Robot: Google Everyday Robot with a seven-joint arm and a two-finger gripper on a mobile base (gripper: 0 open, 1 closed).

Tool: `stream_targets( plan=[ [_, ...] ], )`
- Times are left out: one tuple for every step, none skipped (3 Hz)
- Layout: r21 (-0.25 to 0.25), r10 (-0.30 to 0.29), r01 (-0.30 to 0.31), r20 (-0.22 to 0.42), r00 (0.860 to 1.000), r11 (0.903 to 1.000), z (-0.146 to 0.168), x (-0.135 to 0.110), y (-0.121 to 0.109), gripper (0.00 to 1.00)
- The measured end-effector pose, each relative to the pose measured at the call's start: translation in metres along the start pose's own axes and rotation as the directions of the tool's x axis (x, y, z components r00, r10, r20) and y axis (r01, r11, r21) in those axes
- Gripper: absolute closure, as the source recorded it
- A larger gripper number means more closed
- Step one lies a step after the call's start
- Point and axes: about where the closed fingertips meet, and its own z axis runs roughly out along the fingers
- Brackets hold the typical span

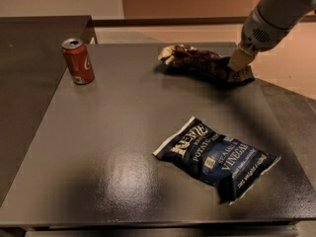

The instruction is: Move brown chip bag near blue chip bag

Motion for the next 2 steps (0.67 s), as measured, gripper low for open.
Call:
stream_targets(
  plan=[
    [-0.062,-0.075,0.076,0.011,0.997,0.9952,-0.020,-0.012,0.041,1.00],
    [-0.115,-0.128,0.131,0.030,0.991,0.9847,-0.037,-0.016,0.081,1.00]
  ],
)
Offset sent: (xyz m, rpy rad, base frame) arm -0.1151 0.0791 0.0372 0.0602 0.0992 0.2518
